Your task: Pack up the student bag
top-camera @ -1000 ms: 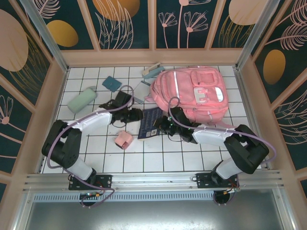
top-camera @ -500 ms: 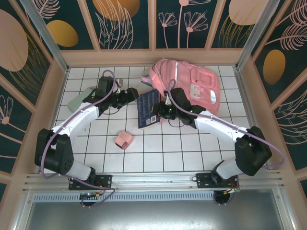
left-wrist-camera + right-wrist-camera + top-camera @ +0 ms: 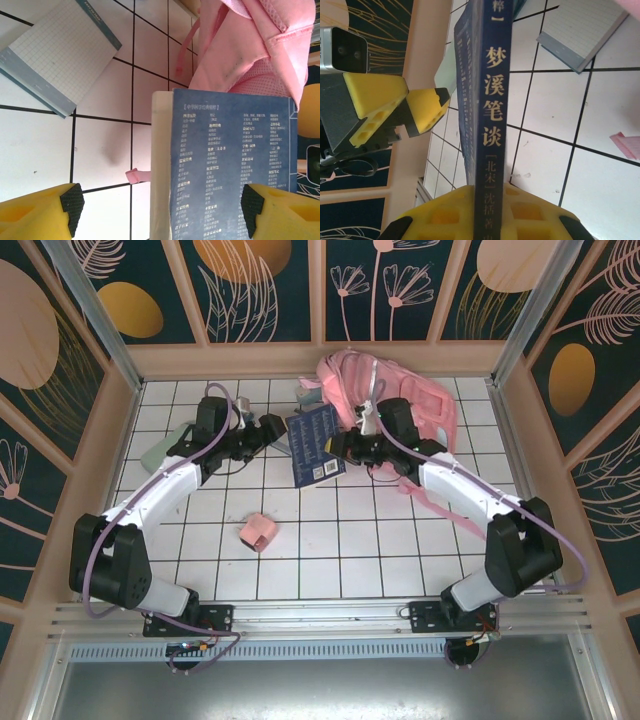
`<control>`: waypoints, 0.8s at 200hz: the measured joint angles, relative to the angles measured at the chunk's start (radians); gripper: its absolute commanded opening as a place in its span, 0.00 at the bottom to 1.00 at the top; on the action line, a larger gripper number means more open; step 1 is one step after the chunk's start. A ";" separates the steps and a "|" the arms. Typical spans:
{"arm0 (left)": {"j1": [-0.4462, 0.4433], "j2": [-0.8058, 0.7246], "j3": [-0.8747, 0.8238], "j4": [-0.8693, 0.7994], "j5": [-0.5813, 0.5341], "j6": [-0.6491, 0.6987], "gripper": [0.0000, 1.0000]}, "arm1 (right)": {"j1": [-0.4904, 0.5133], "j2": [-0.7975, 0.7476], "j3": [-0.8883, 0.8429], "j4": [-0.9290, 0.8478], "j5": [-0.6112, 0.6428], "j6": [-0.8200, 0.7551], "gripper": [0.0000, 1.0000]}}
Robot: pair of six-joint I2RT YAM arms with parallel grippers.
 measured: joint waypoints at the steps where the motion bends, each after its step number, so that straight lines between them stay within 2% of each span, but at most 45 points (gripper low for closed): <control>1: 0.001 0.000 0.000 0.000 0.000 0.000 0.84 | 0.001 0.003 0.002 -0.001 -0.001 -0.001 0.00; 67: 0.046 -0.006 0.010 -0.032 -0.028 0.006 0.84 | 0.048 0.125 0.072 -0.119 -0.052 -0.078 0.00; 119: 0.054 -0.006 0.016 -0.068 -0.039 0.023 0.84 | 0.068 0.145 0.080 -0.157 -0.081 -0.104 0.00; 160: 0.054 -0.005 0.018 -0.075 -0.049 0.027 0.84 | 0.145 0.218 0.075 -0.159 -0.085 -0.159 0.00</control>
